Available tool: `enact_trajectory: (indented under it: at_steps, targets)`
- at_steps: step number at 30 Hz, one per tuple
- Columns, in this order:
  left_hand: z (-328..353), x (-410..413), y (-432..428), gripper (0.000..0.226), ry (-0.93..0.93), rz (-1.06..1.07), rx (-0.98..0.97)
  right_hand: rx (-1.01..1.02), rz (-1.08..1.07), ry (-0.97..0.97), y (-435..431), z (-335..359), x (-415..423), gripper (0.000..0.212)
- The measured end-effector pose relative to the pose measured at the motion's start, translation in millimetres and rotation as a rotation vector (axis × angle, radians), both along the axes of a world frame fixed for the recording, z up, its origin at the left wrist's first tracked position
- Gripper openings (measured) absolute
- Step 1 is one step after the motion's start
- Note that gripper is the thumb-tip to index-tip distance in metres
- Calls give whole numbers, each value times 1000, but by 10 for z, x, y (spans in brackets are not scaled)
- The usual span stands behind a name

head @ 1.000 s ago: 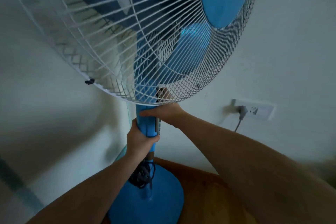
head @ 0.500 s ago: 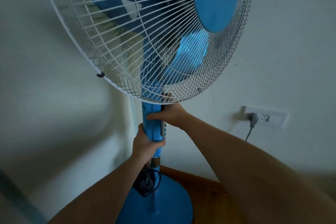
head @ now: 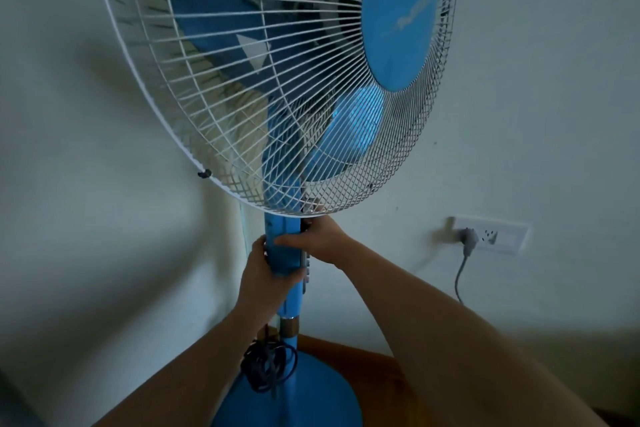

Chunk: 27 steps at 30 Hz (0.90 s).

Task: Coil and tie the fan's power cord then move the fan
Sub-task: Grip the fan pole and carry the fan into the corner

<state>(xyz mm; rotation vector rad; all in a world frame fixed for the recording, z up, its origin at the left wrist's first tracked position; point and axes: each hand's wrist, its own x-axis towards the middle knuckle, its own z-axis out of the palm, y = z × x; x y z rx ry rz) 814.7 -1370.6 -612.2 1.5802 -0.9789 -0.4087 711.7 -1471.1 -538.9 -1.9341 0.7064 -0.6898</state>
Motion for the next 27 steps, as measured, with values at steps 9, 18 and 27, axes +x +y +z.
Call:
enact_trajectory:
  at_steps: [9, 18, 27]
  targets:
    - [125, 52, -7, 62, -144, -43, 90, 98, -67, -25, 11, -58, -6, 31]
    - [203, 36, 51, 53, -282, -48, 173, 45, -32, 21, 93, 26, -57, 33]
    - [346, 99, 344, 75, -320, -87, 401, -56, -210, 474, 449, 34, -196, 92]
